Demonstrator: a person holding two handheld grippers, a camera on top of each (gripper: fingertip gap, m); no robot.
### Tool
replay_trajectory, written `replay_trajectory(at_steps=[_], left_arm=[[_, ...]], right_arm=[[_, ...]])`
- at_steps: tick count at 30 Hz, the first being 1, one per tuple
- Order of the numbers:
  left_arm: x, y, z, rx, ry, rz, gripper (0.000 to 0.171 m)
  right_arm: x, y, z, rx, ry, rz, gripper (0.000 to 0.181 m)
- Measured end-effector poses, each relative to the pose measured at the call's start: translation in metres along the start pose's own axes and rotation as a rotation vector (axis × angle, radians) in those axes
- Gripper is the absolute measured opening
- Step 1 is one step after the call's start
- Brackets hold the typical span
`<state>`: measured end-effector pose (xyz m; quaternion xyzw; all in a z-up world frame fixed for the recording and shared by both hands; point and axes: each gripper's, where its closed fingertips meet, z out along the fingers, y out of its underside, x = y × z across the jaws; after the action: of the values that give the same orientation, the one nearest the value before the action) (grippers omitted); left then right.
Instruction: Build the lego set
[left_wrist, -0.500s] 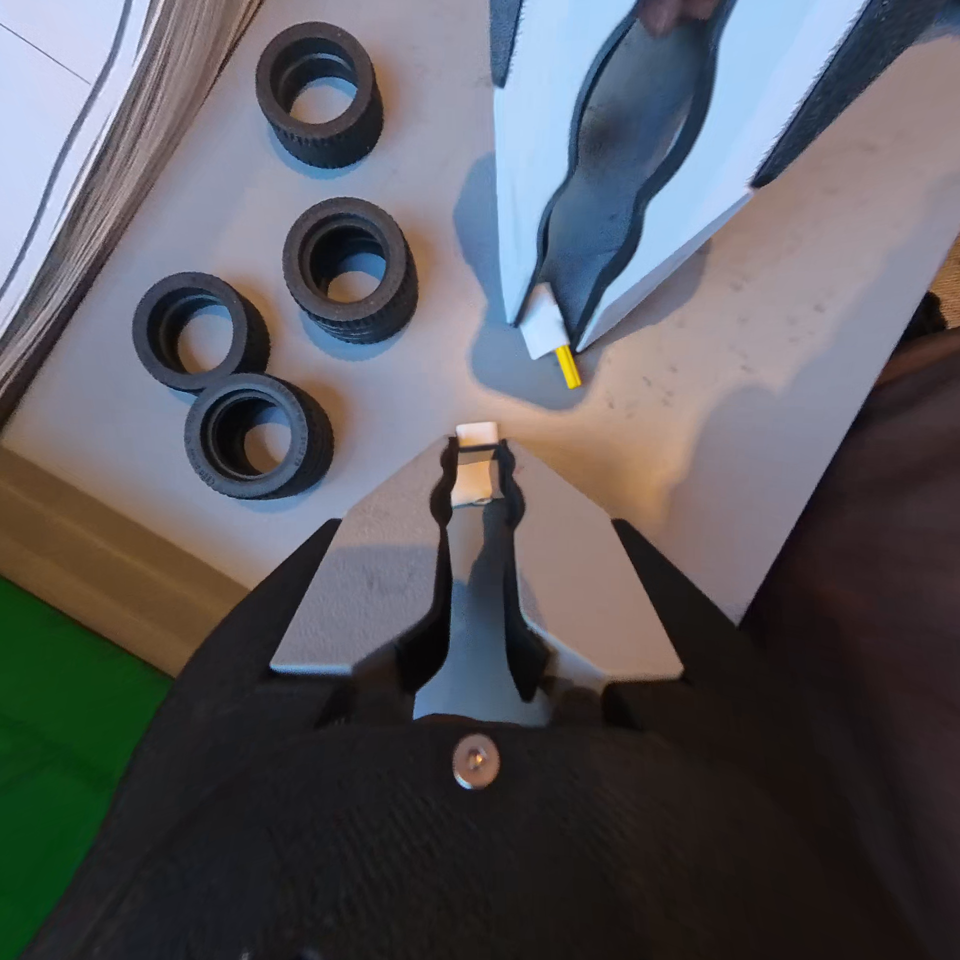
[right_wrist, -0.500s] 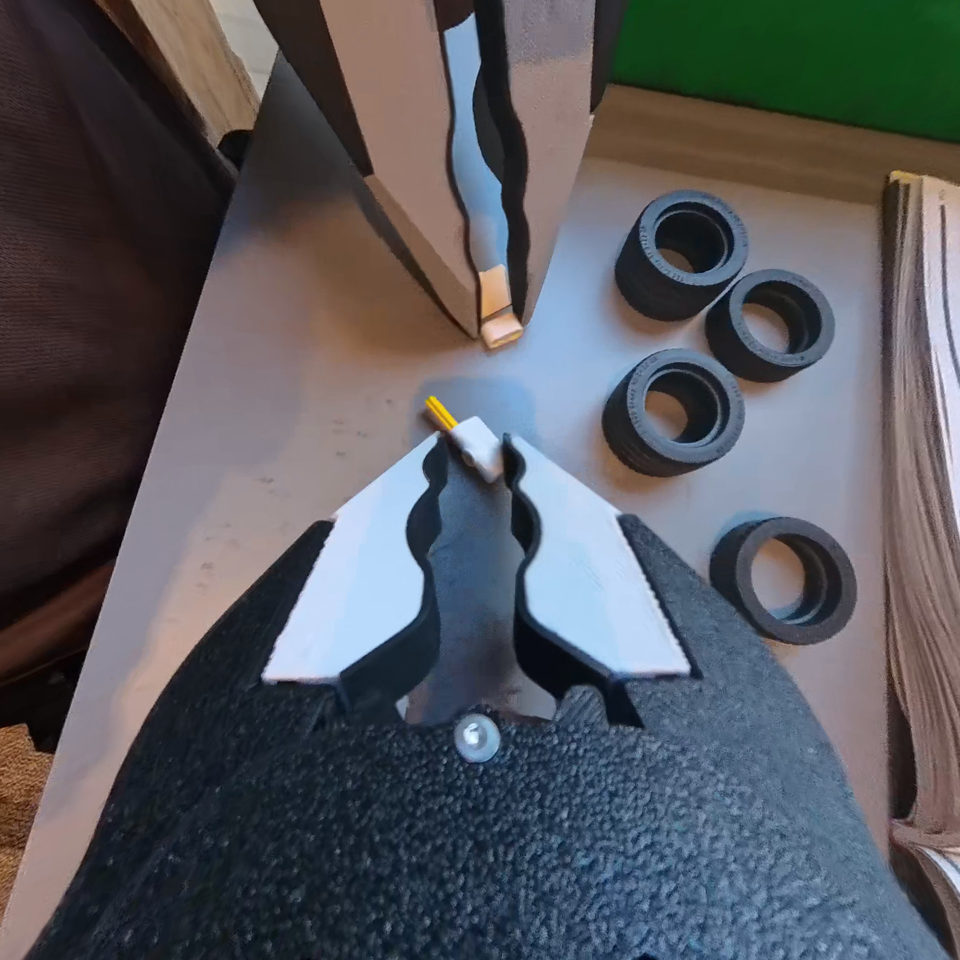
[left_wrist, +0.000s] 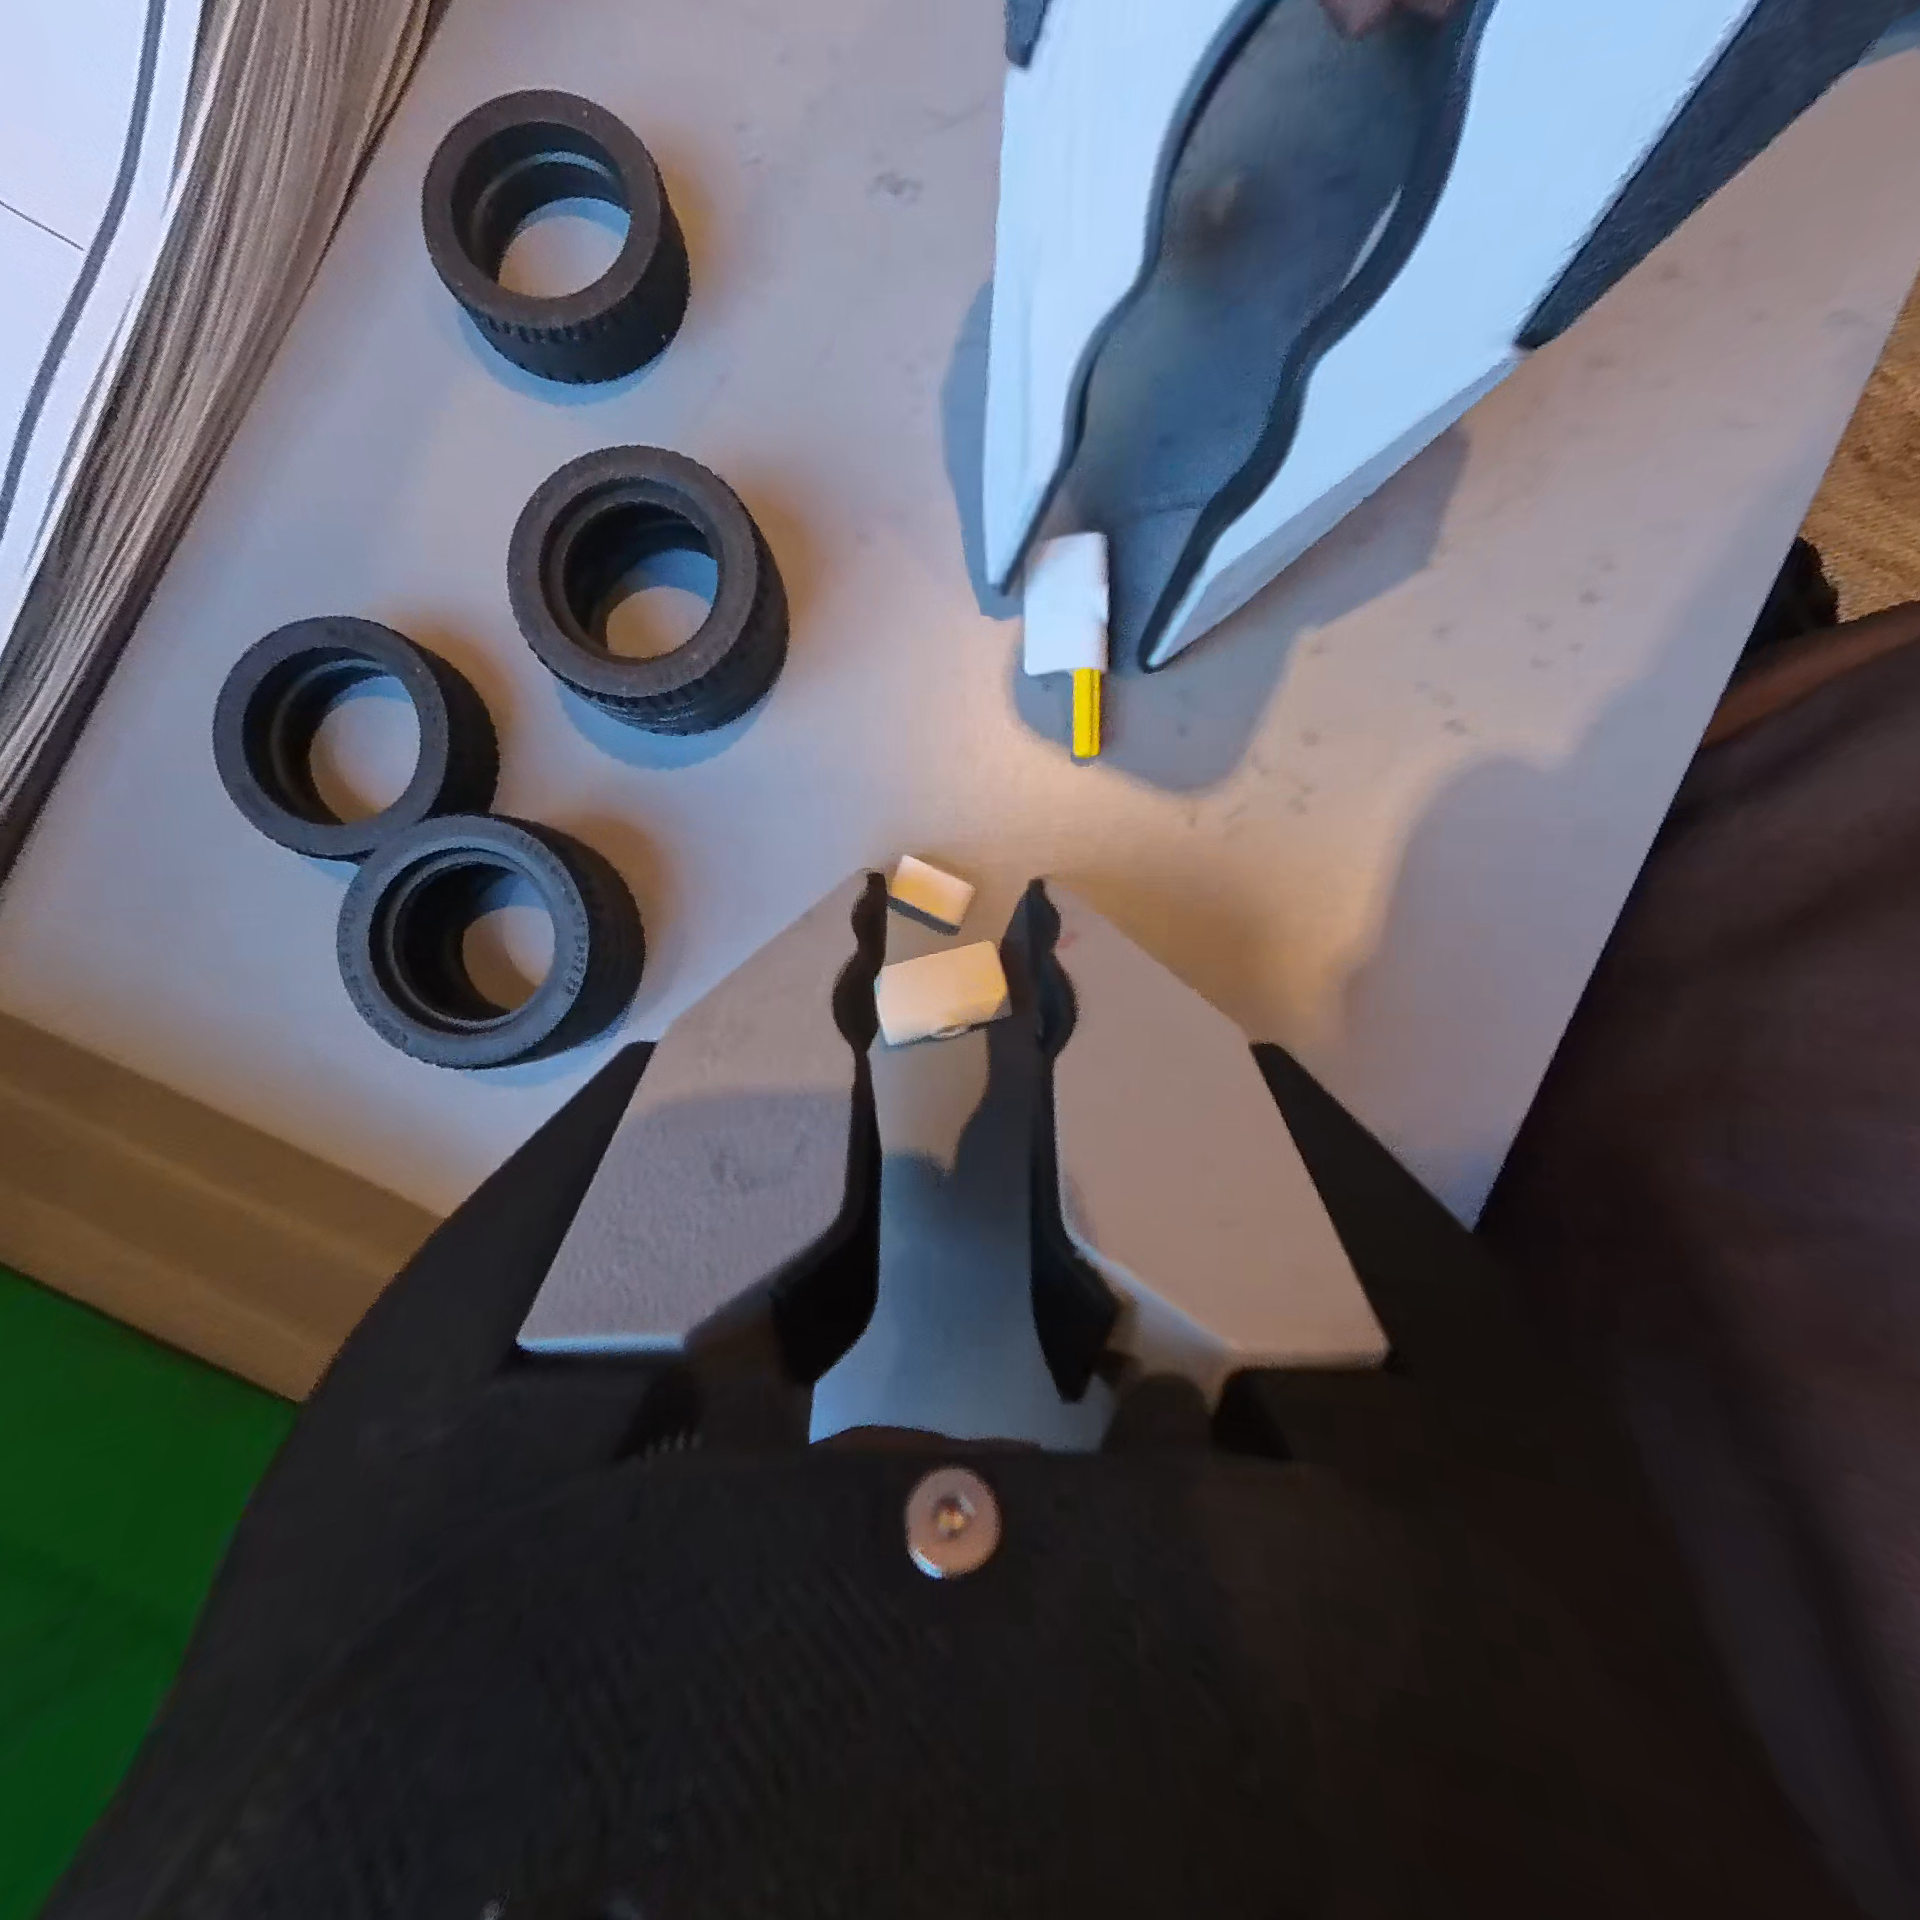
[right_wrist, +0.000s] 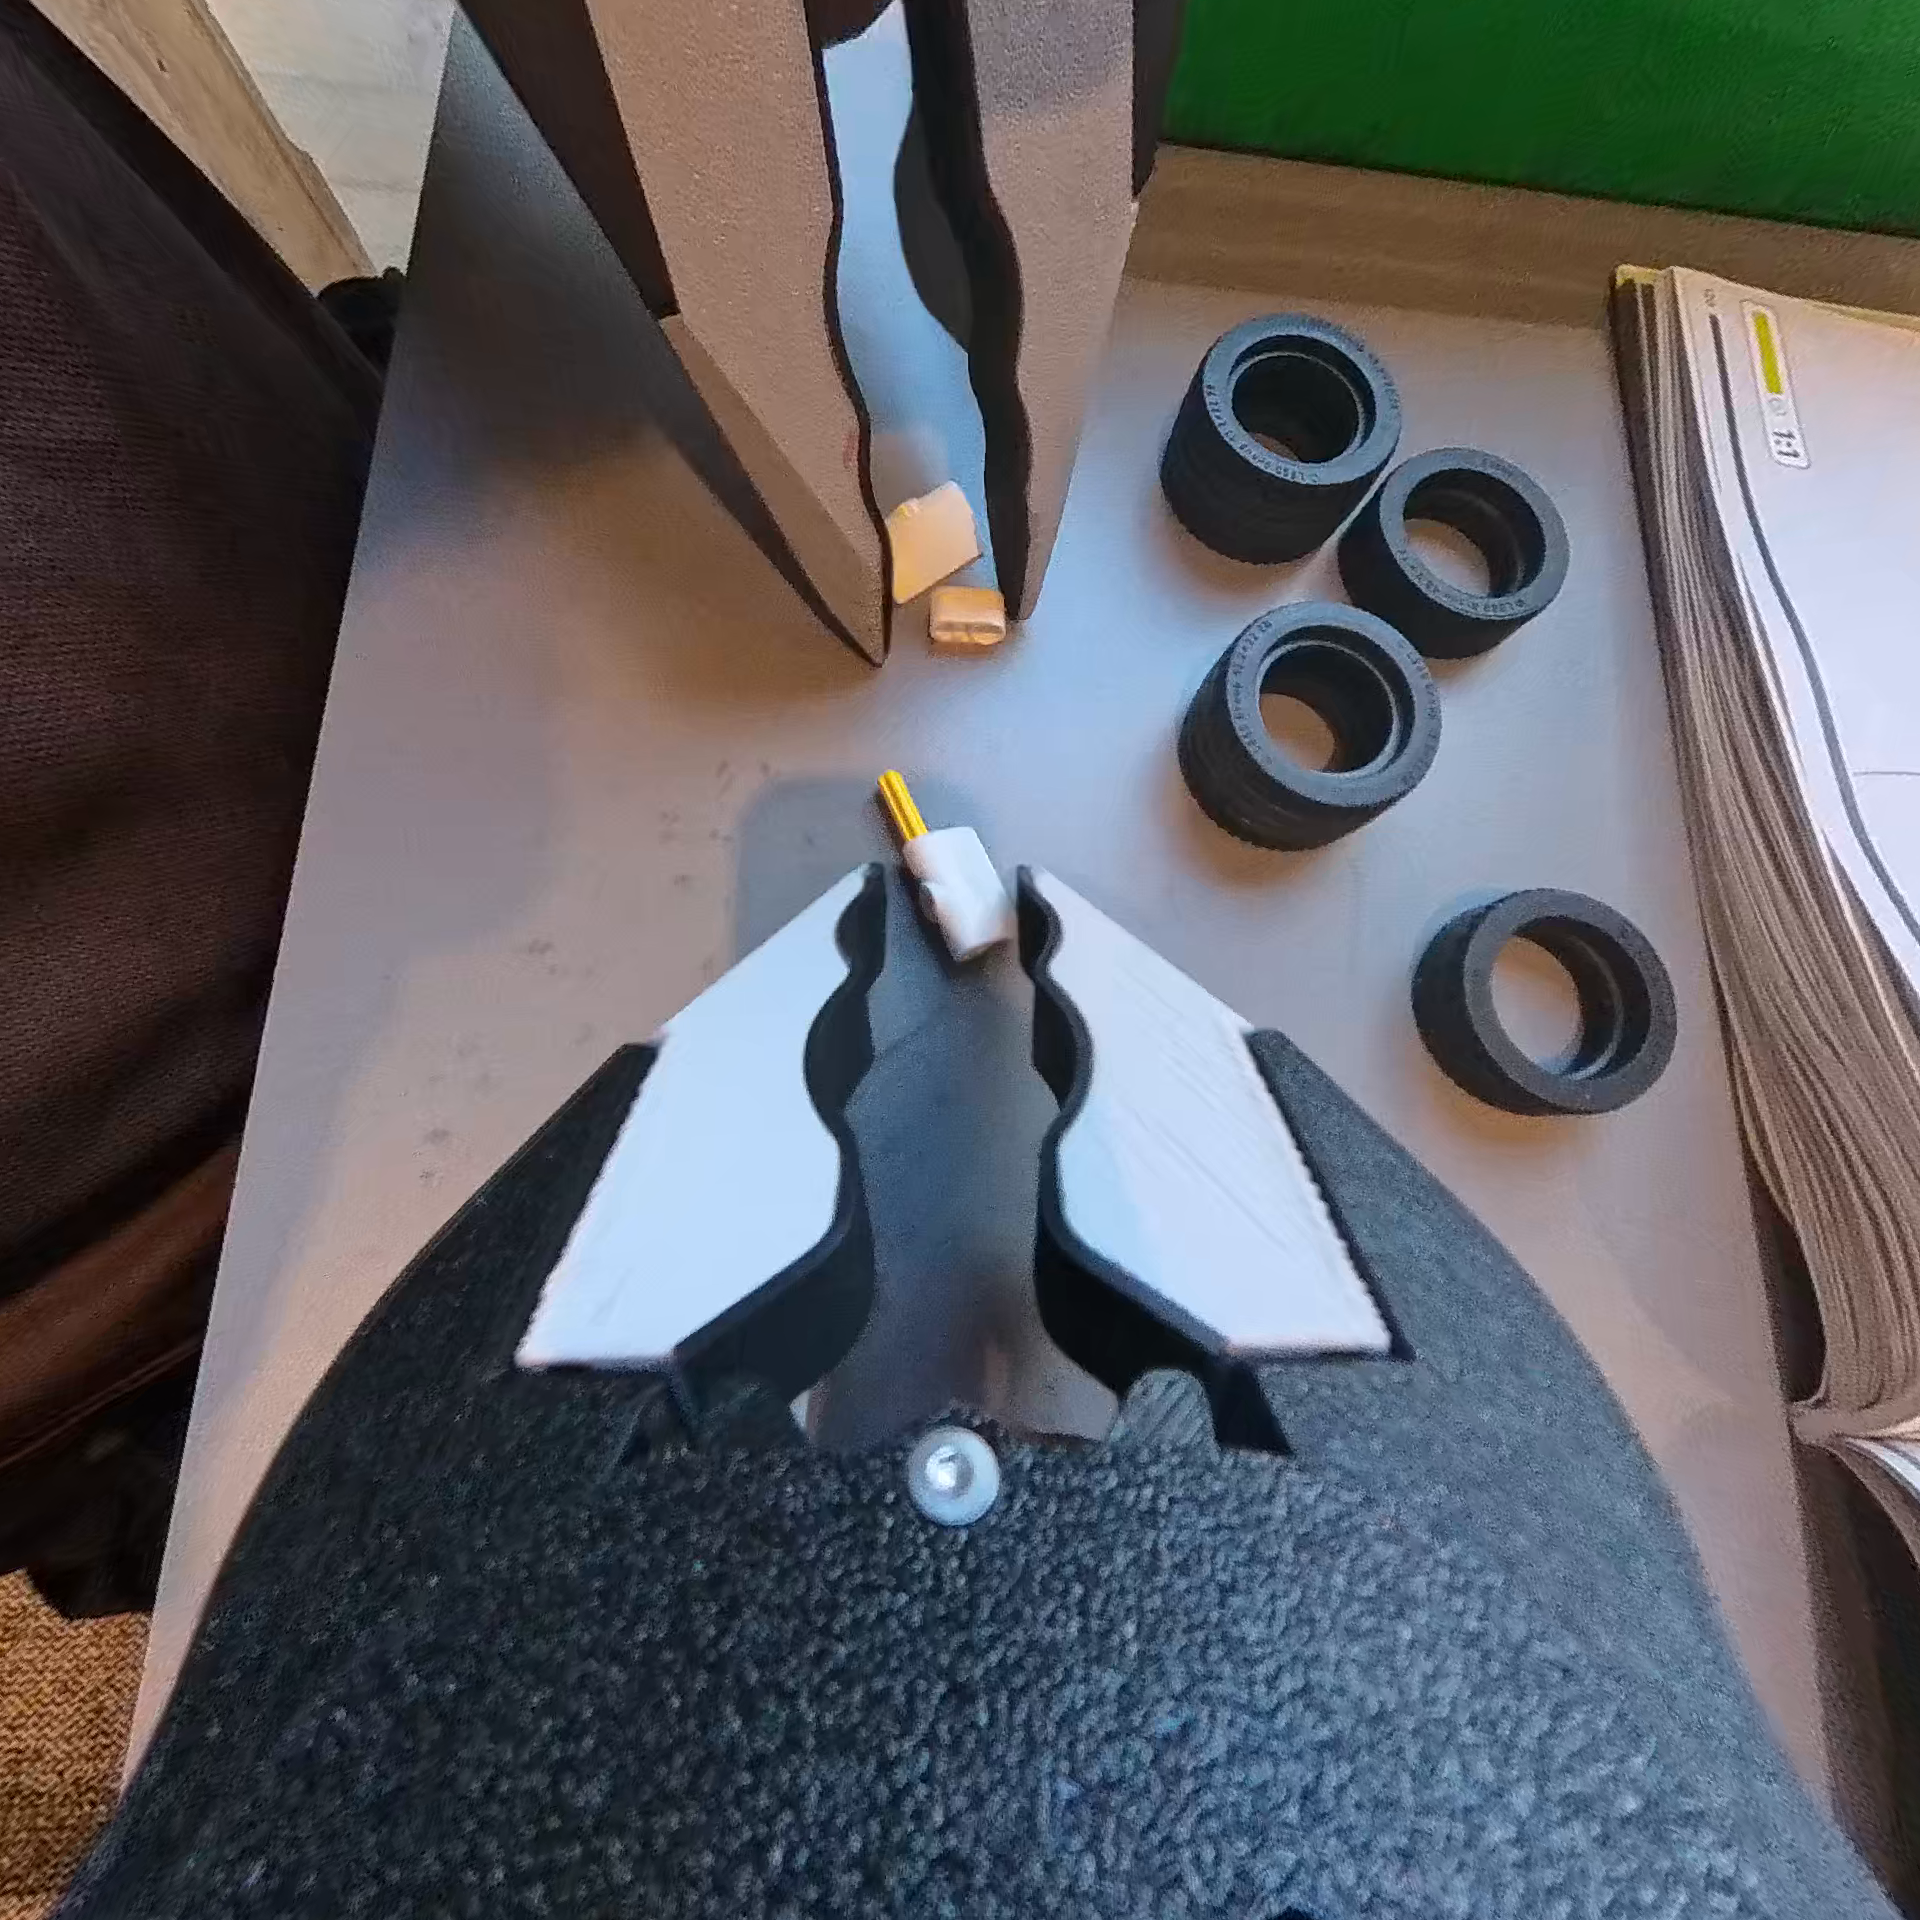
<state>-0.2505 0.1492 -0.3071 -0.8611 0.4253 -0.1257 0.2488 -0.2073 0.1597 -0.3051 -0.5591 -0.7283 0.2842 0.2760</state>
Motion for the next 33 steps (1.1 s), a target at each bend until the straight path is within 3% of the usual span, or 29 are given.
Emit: replay_trajectory(at_steps=[1,4,11,33], left_arm=[[-0.001,0.000,0.000,-0.005,-0.003,0.009,0.025],[-0.004,0.001,-0.003,-0.020,-0.012,0.056,0.032],[-0.006,0.004,-0.004,-0.083,0.014,0.249,0.029],[0.004,0.002,-0.001,-0.121,0.064,0.251,0.013]], right_arm=[[0.000,0.000,-0.001,0.004,-0.004,0.007,0.029],[0.004,0.000,-0.004,0.021,-0.010,0.024,0.030],[0.000,0.003,-0.001,-0.007,-0.090,0.034,0.024],[0.000,-0.009,0.005,0.014,0.043,0.052,0.011]])
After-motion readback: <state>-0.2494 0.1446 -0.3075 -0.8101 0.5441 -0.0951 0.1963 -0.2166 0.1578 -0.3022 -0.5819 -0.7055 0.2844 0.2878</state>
